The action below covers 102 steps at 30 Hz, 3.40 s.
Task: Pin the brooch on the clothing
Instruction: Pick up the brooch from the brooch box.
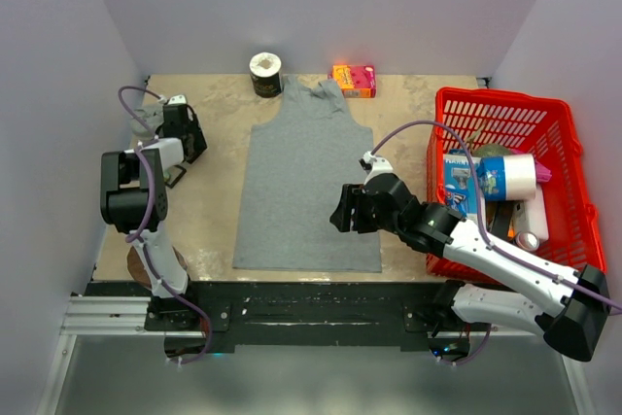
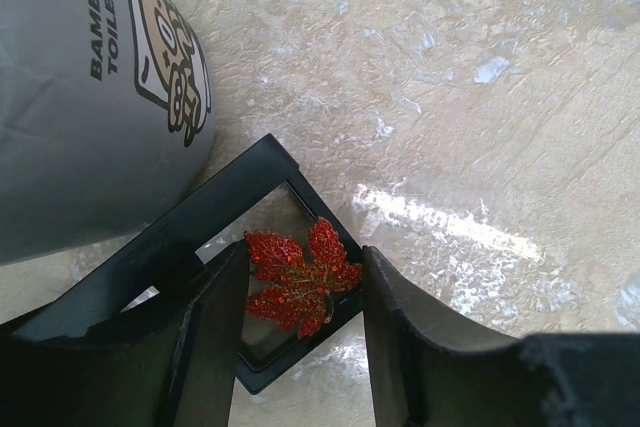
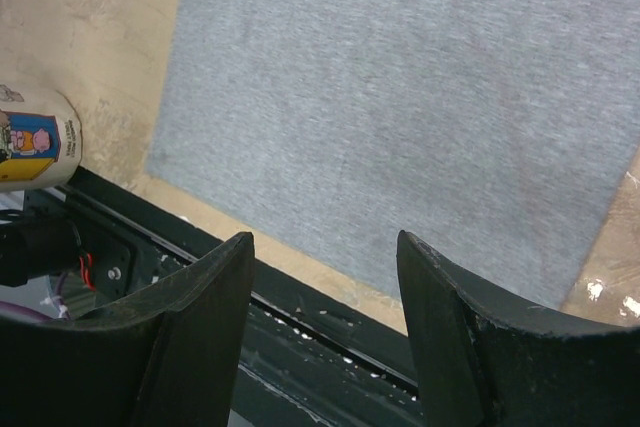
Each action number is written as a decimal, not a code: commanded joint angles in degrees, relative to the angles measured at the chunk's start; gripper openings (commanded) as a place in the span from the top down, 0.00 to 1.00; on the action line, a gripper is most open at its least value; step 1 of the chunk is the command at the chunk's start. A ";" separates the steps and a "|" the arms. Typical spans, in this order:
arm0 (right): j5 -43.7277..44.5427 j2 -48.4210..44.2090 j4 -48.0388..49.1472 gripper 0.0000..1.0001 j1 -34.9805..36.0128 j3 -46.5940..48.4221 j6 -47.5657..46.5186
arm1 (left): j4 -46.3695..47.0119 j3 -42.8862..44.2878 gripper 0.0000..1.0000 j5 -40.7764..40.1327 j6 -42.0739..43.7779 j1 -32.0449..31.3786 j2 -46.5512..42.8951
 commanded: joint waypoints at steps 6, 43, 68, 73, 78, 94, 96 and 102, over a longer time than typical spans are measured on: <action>0.10 -1.10 1.63 0.38 0.02 -0.90 0.98 | 0.20 -3.04 0.74 5.06 0.09 0.06 -7.89; 0.89 -3.56 1.90 0.37 0.02 -3.01 1.59 | -8.23 -3.13 0.21 -1.44 1.23 -2.84 -7.90; 0.80 -2.95 1.98 0.37 0.02 -3.36 2.03 | -7.79 -1.37 0.43 2.51 2.20 -1.87 -3.15; 0.71 -2.86 2.25 0.37 0.02 -3.36 2.03 | -6.74 -2.34 0.54 3.48 2.29 -1.79 -5.34; 0.71 -2.69 2.16 0.37 0.02 -3.10 1.86 | -5.25 -4.00 0.59 5.15 2.29 -2.05 -8.51; -1.84 1.00 3.04 0.37 -0.07 5.68 -3.41 | -5.07 -12.70 0.63 7.78 3.34 -17.07 -28.35; -2.71 2.14 2.95 0.37 -0.51 7.87 -4.12 | -4.37 -15.50 0.64 11.29 3.26 -18.83 -31.70; -18.43 2.67 9.71 0.36 -11.57 8.68 -5.70 | -0.59 -22.98 0.65 15.79 5.80 -25.94 -43.05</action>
